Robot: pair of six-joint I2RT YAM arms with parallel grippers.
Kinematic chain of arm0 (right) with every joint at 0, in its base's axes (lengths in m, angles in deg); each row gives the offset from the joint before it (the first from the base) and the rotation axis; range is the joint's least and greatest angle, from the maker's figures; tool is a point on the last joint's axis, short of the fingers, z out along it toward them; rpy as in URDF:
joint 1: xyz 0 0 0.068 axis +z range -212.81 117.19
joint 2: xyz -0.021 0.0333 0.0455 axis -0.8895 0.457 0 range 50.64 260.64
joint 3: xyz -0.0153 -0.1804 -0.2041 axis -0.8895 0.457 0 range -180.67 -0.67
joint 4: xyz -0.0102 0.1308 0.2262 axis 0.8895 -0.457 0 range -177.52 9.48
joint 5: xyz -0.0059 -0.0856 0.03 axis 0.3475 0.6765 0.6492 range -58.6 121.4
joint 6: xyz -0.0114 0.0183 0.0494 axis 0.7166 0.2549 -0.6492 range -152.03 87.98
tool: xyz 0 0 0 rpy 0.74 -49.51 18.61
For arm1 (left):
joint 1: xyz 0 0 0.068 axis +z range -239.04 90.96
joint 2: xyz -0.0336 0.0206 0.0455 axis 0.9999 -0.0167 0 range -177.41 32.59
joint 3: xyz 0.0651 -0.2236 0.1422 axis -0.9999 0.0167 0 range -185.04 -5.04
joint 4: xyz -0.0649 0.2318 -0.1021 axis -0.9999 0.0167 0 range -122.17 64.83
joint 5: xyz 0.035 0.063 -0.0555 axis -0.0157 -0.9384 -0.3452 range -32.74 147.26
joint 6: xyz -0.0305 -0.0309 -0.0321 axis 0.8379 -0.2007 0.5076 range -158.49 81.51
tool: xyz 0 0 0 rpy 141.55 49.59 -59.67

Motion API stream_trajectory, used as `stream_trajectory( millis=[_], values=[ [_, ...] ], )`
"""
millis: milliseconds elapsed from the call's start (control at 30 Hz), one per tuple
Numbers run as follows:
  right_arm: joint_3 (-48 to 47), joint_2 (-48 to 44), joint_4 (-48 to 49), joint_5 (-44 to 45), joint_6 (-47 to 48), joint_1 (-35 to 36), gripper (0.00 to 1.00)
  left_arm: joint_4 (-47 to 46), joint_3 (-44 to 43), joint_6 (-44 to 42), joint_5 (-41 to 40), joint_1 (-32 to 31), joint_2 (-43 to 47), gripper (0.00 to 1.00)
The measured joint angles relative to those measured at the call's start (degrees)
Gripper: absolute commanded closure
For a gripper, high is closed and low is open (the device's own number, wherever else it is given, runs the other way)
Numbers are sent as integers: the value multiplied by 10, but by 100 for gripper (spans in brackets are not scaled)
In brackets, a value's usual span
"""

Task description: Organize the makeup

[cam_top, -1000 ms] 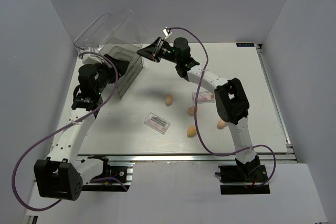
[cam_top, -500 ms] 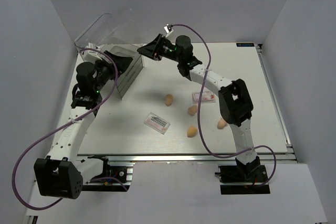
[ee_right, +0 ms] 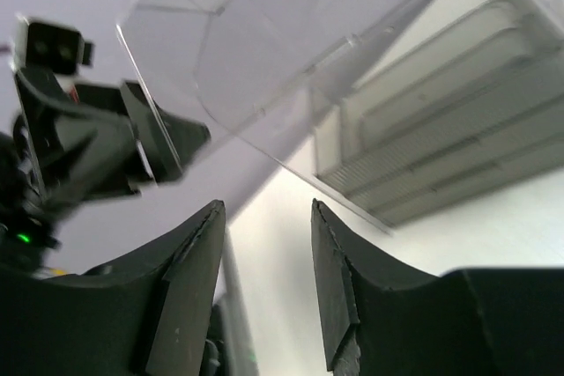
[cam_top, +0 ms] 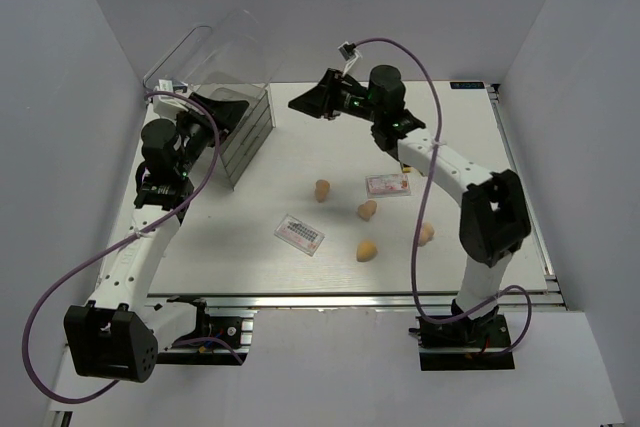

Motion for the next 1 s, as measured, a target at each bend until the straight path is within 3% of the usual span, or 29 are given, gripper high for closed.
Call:
stream_trajectory(
  millis=[200, 400, 600, 800, 1000],
  values=[
    [49, -88, -151, 74, 207, -33, 47, -16, 1, 24, -10, 0, 2, 37],
    [90, -98, -270, 228, 374, -91, 39, -26, 1, 46, -24, 0, 12, 37],
    [158, -98, -356, 297, 489, -160, 38, -28, 1, 56, -31, 0, 15, 37],
    [181, -98, -413, 285, 585, -225, 39, -28, 1, 63, -34, 1, 15, 37],
    [174, -98, -504, 123, 721, -225, 36, -29, 1, 73, -35, 5, 15, 38]
  ],
)
